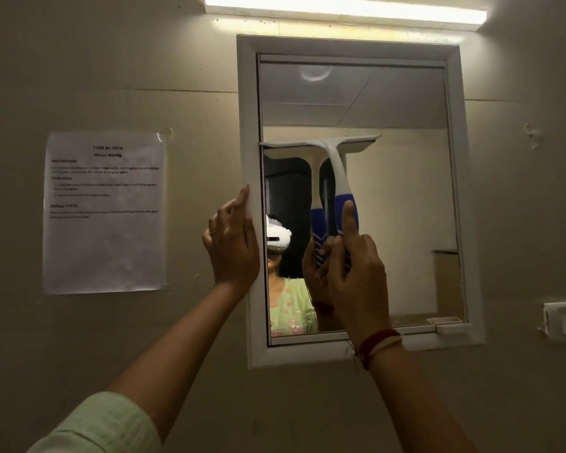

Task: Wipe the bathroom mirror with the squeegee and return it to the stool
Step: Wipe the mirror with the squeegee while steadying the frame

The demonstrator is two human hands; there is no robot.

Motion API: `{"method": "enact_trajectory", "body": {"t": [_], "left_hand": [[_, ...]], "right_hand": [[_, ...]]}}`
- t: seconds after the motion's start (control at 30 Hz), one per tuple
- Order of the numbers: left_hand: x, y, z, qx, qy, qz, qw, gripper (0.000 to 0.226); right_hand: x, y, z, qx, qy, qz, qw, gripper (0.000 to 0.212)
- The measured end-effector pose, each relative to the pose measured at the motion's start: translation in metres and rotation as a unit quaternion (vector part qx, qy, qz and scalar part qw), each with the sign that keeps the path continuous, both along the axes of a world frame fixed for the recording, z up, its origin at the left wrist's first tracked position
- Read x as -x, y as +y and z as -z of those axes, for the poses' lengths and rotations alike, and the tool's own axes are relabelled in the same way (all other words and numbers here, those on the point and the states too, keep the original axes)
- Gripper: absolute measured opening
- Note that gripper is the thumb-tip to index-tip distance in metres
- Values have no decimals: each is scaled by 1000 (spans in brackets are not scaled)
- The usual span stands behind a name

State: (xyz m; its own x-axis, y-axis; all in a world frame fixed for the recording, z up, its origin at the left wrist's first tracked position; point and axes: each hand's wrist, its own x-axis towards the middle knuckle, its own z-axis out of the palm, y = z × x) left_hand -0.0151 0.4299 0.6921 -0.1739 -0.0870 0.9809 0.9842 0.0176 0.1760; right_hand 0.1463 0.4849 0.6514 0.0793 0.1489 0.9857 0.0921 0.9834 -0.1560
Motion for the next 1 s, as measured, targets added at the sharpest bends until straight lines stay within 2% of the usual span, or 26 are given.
{"method": "enact_trajectory", "body": {"t": [0.37, 1.0], "left_hand": [[1, 2, 0, -18, 17, 15, 1000, 40], [1, 2, -1, -40, 17, 48, 998, 37]], "right_hand": [[-2, -1, 50, 21, -14, -36, 999, 51], [-6, 0, 142, 58, -48, -51, 996, 56]]}}
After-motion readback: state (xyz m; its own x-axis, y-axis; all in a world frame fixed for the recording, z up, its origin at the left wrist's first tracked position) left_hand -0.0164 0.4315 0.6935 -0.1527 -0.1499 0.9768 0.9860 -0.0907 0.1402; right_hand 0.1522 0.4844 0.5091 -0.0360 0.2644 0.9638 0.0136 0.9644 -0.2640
